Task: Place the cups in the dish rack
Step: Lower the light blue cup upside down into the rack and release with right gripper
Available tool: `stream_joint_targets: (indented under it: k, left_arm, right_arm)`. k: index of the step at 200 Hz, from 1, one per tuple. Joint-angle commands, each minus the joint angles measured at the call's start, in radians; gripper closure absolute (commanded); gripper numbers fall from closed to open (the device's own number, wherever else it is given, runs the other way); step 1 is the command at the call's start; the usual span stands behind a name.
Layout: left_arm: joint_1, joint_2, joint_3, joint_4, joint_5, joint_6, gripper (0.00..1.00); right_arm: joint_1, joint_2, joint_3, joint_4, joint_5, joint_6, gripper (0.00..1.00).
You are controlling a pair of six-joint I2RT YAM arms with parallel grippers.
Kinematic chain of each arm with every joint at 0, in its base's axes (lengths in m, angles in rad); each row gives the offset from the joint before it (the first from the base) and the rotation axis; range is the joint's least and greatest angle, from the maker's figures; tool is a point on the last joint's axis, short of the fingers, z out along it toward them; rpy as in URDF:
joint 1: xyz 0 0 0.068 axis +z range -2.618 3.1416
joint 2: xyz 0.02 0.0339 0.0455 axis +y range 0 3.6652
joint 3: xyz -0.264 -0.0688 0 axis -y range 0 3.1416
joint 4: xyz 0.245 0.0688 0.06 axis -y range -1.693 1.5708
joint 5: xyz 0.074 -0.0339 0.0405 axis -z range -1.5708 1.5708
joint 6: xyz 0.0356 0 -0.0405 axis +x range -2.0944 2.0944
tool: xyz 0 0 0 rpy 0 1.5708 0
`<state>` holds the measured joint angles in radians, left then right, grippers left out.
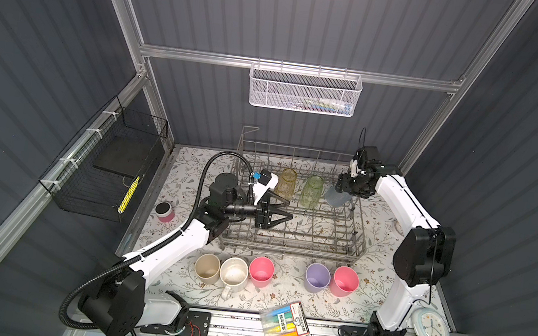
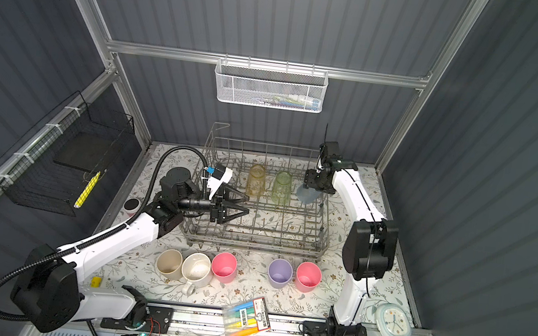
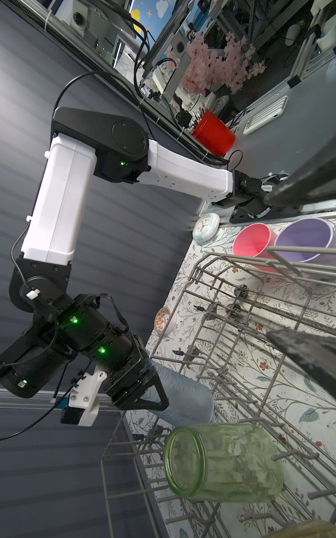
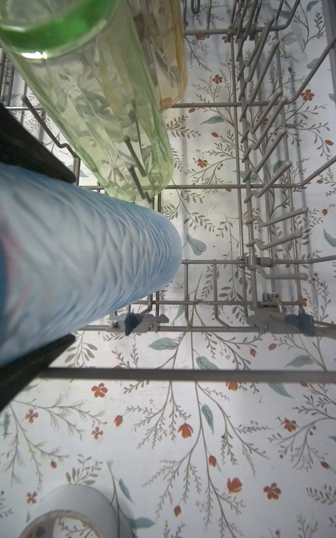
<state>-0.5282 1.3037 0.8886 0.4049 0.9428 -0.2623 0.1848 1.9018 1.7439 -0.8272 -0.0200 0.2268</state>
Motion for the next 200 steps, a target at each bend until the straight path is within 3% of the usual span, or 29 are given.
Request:
stream_joint_targets:
  k: [1, 112, 170, 200]
  left_arm:
    - [0.004, 0.016, -0.001, 0.003, 0.021, 0.021, 0.33]
    - [0.004, 0.02, -0.014, 0.017, 0.021, 0.019, 0.34]
    - [0.004, 0.019, -0.016, 0.017, 0.022, 0.023, 0.34]
    - [0.004, 0.02, -0.019, 0.022, 0.023, 0.02, 0.34]
  right_arm:
    - [0.01, 0.017, 0.045, -0.015, 0.021, -0.007, 0.74]
    - [0.031, 0.093, 0.104, -0.034, 0.055, 0.0, 0.56]
    - [0.038, 0.103, 0.112, -0.044, 0.064, 0.005, 0.37]
    - [0.042, 0.096, 0.112, -0.043, 0.064, 0.003, 0.21]
